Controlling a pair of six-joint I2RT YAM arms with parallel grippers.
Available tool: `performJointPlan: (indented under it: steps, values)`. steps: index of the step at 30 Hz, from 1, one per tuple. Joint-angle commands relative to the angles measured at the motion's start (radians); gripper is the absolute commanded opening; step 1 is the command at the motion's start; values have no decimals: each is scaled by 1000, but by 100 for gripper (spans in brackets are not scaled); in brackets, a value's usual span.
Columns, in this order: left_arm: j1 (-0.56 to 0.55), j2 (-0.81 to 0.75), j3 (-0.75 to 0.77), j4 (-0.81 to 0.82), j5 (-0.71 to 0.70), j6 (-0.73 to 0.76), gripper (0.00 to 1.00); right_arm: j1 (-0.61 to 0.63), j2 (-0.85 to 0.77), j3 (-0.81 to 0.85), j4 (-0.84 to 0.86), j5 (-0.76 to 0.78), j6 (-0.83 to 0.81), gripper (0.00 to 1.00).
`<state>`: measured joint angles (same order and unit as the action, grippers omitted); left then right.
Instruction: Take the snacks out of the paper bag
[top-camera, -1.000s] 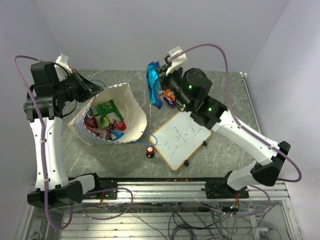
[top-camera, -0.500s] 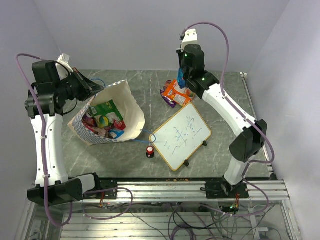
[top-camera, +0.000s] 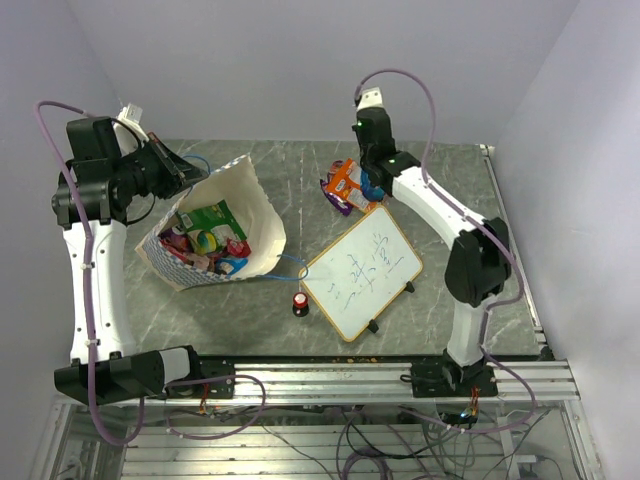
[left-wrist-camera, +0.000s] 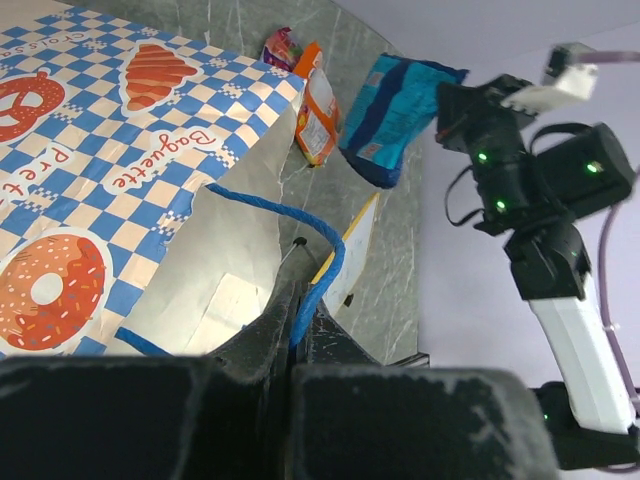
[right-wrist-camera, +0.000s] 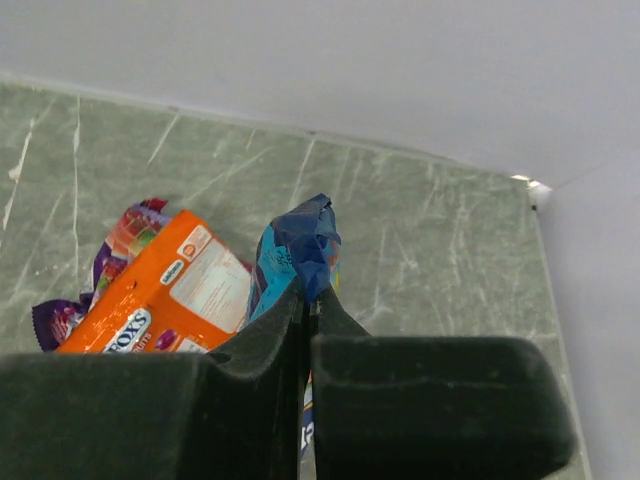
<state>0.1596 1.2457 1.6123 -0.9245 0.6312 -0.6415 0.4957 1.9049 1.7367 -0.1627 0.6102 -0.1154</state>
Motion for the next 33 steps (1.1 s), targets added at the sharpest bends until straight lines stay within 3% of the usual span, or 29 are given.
performJointPlan:
  steps: [1, 11, 25, 28, 33]
  values:
    - [-6, 5, 40, 1, 23, 34, 7, 4, 79, 100, 79, -34, 41, 0]
    - [-6, 16, 66, -30, 31, 62, 7, 25, 385, 291, 39, -132, 159, 0]
    - [-7, -30, 37, -77, 41, 53, 7, 39, 548, 352, 114, -244, 290, 0]
    - [-6, -40, 34, -84, 49, 53, 7, 40, 529, 372, 70, -240, 301, 11]
    - [-8, -64, 5, -53, 52, 30, 7, 41, 389, 311, 16, -261, 307, 48]
